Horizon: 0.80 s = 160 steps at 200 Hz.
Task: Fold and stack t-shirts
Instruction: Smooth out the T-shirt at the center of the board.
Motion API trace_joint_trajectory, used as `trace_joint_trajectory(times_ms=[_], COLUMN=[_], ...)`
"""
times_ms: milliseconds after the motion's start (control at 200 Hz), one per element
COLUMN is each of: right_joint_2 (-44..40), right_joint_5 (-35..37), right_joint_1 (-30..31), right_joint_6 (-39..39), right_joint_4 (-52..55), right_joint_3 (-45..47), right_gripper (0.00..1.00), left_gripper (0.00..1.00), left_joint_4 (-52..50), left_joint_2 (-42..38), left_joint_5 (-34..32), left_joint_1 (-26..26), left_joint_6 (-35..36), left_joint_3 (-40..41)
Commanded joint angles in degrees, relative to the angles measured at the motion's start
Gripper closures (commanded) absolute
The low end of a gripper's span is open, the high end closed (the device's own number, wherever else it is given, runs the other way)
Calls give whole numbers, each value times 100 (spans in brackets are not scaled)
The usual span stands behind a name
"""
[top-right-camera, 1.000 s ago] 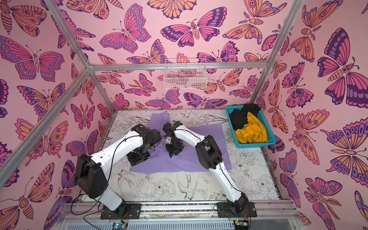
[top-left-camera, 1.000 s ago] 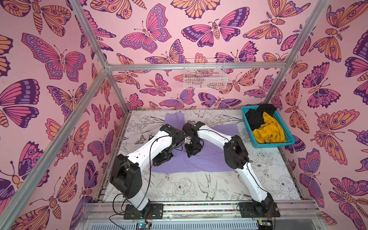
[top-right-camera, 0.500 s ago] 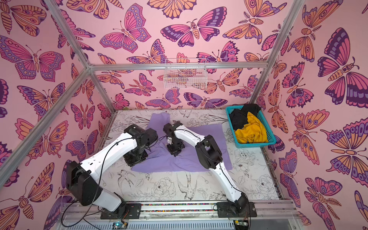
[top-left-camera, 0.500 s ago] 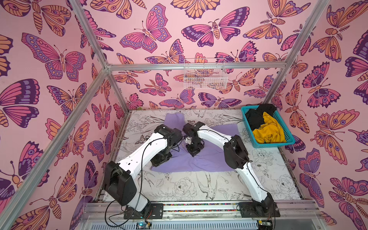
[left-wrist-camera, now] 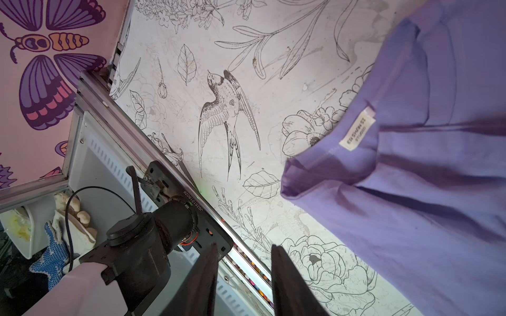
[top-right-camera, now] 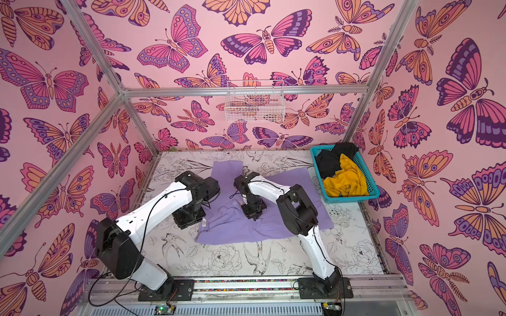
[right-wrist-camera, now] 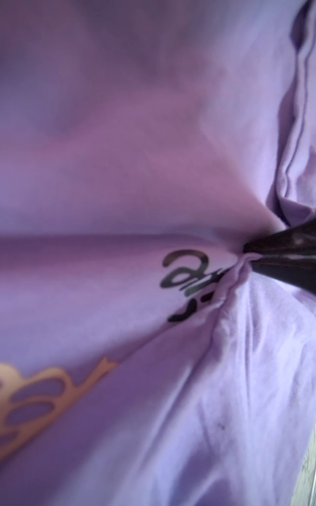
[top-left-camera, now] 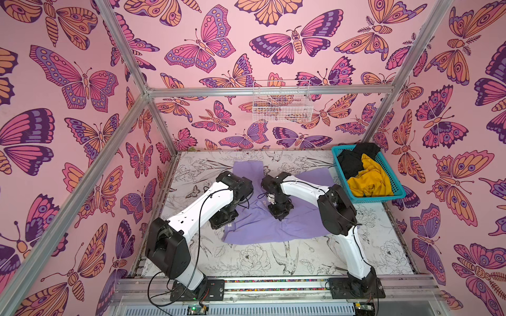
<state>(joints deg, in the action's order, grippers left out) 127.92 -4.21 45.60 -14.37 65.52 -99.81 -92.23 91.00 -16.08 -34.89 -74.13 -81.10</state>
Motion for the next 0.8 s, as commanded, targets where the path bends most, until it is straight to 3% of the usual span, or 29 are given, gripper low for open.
trace_joint_trajectory(times_ms=[0, 60, 155, 381, 556, 796], right_joint_2=[-307, -487, -609, -461, 176, 965], right_joint_5=[256, 217, 156, -2, -336, -393], right_joint_1=[-17, 7, 55, 267, 533, 686], right_joint_6=[-193, -197, -124, -25, 116, 250], right_joint_4=[-81, -76, 60, 396, 445, 688], right_joint_3=[204, 81, -273, -1356, -1923, -2624], right_gripper=[67, 55, 49, 49, 57, 60], left_gripper=[62, 62, 61, 60, 60, 60], left_joint_4=[-155, -148, -154, -172, -519, -695], left_joint_2=[157, 196, 222, 227, 206, -127], left_joint_5=[-123, -140, -203, -391, -648, -956], left_joint_1=[-15, -10, -9, -13, -9, 68], left_joint_6=[98, 106, 96, 68, -249, -418], left_joint_3=[-140, -185, -255, -370, -480, -447])
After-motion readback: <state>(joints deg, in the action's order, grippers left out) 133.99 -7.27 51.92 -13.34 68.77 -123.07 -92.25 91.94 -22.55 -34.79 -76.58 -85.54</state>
